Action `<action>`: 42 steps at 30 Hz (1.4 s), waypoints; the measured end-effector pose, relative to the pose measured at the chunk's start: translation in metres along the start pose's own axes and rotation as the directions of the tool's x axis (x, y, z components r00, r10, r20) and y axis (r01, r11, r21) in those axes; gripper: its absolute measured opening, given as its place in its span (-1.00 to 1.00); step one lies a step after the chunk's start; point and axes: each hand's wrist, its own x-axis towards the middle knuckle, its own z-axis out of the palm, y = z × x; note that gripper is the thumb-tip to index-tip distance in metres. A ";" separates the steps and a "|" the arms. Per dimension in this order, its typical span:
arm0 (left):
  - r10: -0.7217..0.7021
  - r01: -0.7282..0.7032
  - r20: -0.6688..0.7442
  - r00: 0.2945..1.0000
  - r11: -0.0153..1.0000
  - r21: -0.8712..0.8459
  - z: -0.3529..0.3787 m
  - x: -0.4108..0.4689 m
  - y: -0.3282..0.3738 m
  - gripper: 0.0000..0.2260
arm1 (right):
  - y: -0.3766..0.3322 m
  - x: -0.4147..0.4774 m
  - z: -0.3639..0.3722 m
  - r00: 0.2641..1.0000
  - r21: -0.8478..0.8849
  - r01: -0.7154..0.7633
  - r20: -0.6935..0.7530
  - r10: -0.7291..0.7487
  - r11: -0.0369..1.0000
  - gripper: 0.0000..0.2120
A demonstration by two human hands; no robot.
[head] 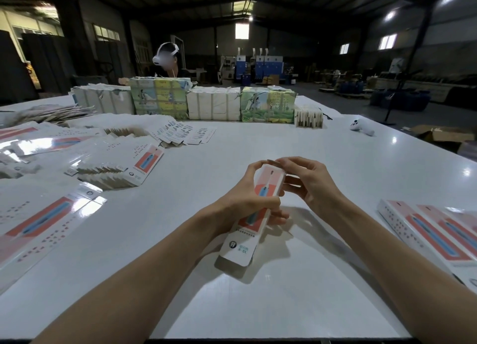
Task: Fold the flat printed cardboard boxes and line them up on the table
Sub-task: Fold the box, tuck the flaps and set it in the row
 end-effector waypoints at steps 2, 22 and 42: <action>0.006 -0.006 0.024 1.000 1.000 -0.022 0.001 -0.002 0.001 -0.22 | -0.002 0.001 -0.001 0.998 0.070 -0.045 -0.030 0.047 0.997 -0.83; 0.044 -0.044 0.002 0.999 0.999 -0.004 0.001 -0.003 0.002 -0.15 | -0.004 0.001 -0.002 0.994 0.118 -0.111 0.009 0.110 0.987 -0.80; -0.057 0.040 -0.106 0.993 0.987 -0.157 -0.001 0.011 -0.014 -0.17 | 0.005 -0.010 0.013 0.987 -0.237 0.155 -0.009 -0.161 0.959 -0.81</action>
